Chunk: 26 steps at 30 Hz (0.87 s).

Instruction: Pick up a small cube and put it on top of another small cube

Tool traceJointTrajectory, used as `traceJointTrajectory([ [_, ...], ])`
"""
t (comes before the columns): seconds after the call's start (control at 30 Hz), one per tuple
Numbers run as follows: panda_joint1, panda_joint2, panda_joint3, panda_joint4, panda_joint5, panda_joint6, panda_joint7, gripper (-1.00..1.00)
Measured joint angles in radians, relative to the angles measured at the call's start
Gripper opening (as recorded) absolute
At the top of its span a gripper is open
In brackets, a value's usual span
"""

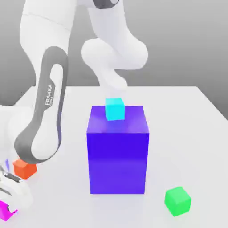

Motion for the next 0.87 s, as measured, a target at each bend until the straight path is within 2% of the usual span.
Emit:
traceJointTrajectory([
  [0.07, 0.035, -0.060, -0.007, -0.022, -0.043, -0.035, 0.010, -1.00],
  [0.13, 0.091, -0.099, 0.031, -0.049, -0.083, -0.043, -0.020, -1.00],
  [0.6, 0.441, -0.333, 0.371, -0.244, -0.303, -0.055, -0.290, -1.00],
  [0.67, 0.491, -0.320, 0.417, -0.260, -0.335, -0.022, -0.323, -1.00],
  [0.77, 0.516, -0.229, 0.421, -0.261, -0.370, 0.071, -0.319, -1.00],
  [0.8, 0.518, -0.203, 0.421, -0.260, -0.379, 0.096, -0.314, 1.00],
  [0.87, 0.518, -0.203, 0.421, -0.260, -0.379, 0.096, -0.314, 1.00],
])
